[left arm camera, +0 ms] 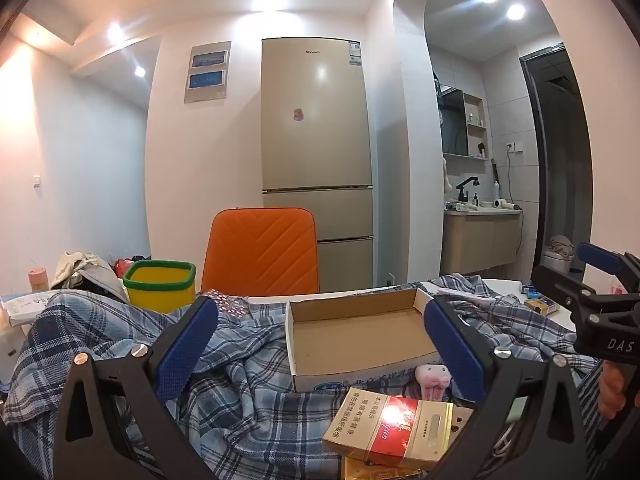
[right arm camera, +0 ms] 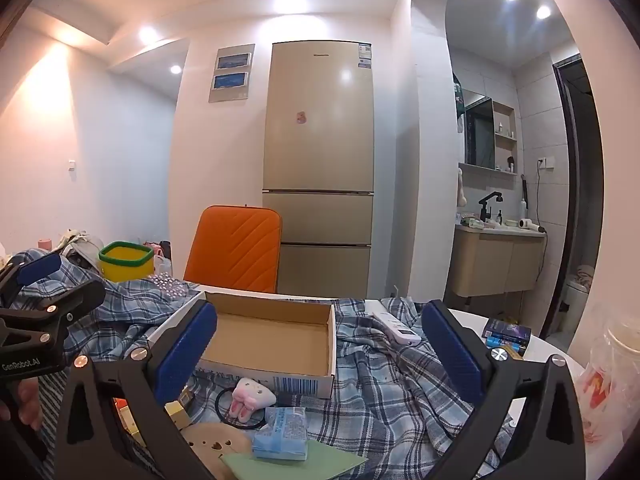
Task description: Organize soft objects
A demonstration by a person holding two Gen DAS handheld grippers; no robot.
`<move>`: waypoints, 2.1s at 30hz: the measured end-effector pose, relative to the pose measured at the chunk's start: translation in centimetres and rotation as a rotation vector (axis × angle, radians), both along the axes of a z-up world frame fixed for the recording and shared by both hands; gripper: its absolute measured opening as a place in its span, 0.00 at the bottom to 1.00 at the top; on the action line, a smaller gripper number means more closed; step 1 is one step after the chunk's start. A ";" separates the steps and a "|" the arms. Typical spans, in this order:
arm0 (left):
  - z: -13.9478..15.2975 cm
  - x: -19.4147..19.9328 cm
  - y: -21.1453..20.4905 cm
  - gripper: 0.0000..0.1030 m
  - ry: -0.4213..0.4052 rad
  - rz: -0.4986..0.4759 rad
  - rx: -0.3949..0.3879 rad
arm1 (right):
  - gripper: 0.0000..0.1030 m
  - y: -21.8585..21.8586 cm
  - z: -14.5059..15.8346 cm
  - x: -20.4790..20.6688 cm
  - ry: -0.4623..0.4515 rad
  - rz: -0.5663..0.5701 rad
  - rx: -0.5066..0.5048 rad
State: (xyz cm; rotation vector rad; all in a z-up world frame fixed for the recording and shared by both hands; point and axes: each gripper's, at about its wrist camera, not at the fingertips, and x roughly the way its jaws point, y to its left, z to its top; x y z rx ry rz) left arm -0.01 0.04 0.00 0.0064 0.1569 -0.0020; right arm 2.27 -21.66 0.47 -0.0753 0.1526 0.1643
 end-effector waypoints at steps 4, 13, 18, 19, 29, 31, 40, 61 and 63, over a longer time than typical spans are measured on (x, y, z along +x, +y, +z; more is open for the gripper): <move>0.0 -0.1 0.0 1.00 -0.006 0.001 0.008 | 1.00 0.1 0.0 0.0 0.003 -0.003 -0.019; -0.2 0.1 0.2 1.00 -0.004 0.008 0.010 | 1.00 0.0 0.0 0.0 0.000 -0.001 -0.011; -0.2 0.3 0.1 1.00 0.004 0.011 0.015 | 1.00 0.0 0.0 0.0 0.001 -0.001 -0.009; -0.2 0.3 0.1 1.00 0.005 0.013 0.014 | 1.00 0.0 0.0 0.0 0.002 0.000 -0.008; -0.3 0.5 0.3 1.00 0.015 0.018 0.004 | 1.00 0.0 0.0 0.0 0.002 0.000 -0.007; -0.3 0.5 0.2 1.00 0.014 0.018 0.007 | 1.00 0.0 0.0 0.0 0.002 0.000 -0.008; -0.3 0.5 0.1 1.00 0.020 0.020 0.006 | 1.00 0.1 -0.1 0.0 0.002 -0.001 -0.009; -0.6 0.9 0.5 1.00 0.035 0.013 0.002 | 1.00 0.0 -0.1 -0.1 0.001 0.001 -0.015; -0.6 1.0 0.6 1.00 0.038 0.008 -0.001 | 1.00 0.2 -0.4 0.1 -0.001 0.002 -0.025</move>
